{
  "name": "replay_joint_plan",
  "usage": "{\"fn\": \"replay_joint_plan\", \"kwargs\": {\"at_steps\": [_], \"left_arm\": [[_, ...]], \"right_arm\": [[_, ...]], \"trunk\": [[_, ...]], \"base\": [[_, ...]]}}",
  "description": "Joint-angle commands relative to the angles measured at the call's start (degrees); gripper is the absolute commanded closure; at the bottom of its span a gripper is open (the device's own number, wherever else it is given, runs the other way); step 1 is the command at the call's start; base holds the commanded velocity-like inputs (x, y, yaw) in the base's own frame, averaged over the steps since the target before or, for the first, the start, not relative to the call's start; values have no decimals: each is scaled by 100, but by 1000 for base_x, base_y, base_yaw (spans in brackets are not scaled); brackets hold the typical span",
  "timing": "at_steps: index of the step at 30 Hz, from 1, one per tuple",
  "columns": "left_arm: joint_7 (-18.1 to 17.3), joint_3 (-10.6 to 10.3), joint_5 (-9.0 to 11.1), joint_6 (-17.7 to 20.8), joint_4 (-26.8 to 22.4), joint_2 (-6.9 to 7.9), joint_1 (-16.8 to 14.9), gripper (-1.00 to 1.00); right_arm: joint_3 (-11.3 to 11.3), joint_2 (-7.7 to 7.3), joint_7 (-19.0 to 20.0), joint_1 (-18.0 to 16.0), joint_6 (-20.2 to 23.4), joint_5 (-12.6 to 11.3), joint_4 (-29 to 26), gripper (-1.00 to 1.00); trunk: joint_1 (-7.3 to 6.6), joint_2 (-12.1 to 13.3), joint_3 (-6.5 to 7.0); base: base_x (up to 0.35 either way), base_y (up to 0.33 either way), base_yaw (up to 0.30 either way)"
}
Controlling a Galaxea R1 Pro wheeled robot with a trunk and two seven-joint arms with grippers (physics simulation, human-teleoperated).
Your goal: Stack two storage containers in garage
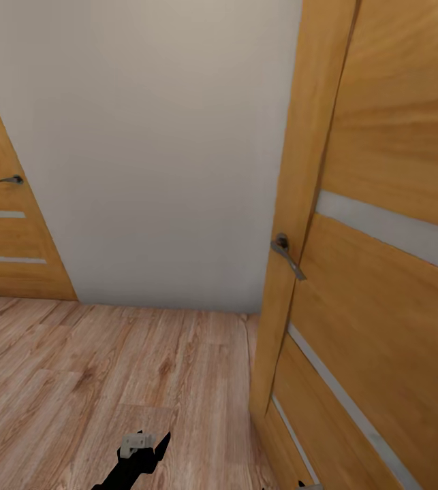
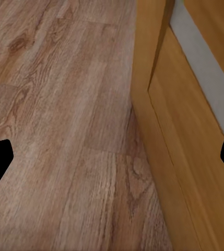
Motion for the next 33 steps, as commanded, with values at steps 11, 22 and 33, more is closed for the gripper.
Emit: {"fn": "replay_joint_plan", "kwargs": {"at_steps": [11,22,33], "left_arm": [[-31,-47,61,-9,3,1,-3,-100],[-31,-44,61,-7,3,1,-3,-100],[-31,-45,61,-7,3,1,-3,-100]], "right_arm": [[29,-3,-28,-4,-16,-4,5,-100],[29,-4,-28,-4,-16,-3,5,-100],[29,-4,-26,-4,-16,-4,5,-100]], "trunk": [[0,-3,-5],[0,-3,-5],[0,-3,-5]], "base": [[23,-87,2],[1,-7,0],[-59,0,0]]}}
